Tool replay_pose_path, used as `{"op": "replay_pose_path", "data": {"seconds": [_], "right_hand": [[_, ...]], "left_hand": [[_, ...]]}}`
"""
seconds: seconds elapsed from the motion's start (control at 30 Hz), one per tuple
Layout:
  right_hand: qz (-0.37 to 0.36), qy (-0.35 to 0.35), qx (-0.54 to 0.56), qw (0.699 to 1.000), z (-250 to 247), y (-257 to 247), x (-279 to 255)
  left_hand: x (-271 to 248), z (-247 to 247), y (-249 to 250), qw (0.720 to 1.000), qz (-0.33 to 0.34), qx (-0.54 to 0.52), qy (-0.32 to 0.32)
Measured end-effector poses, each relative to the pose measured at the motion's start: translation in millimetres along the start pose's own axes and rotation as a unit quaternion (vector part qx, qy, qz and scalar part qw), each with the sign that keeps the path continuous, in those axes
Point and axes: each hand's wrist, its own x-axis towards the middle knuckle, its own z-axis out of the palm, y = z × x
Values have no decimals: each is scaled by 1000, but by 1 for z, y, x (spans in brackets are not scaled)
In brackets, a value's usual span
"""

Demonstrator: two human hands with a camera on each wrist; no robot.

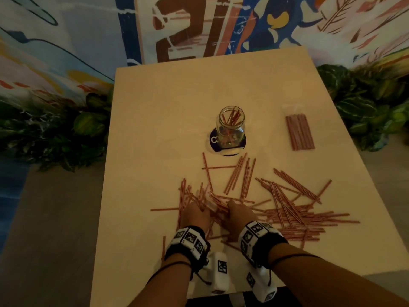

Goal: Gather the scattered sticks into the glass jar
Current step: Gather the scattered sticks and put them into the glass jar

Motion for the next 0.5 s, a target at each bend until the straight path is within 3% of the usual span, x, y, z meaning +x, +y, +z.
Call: {"op": "replay_pose_path", "data": {"seconds": [0.17, 0.33, 0.5], "right_hand": [[-7, 40, 126, 991, -9, 5, 4], [-12, 82, 289, 954, -26, 3, 4], [-14, 31, 343, 939, -37, -9, 6]], "left_hand": [[-6, -7, 0, 996, 6, -84, -2], [-11, -22, 2, 986, 62, -152, 12], [-12, -27, 9, 976, 94, -199, 4]]}}
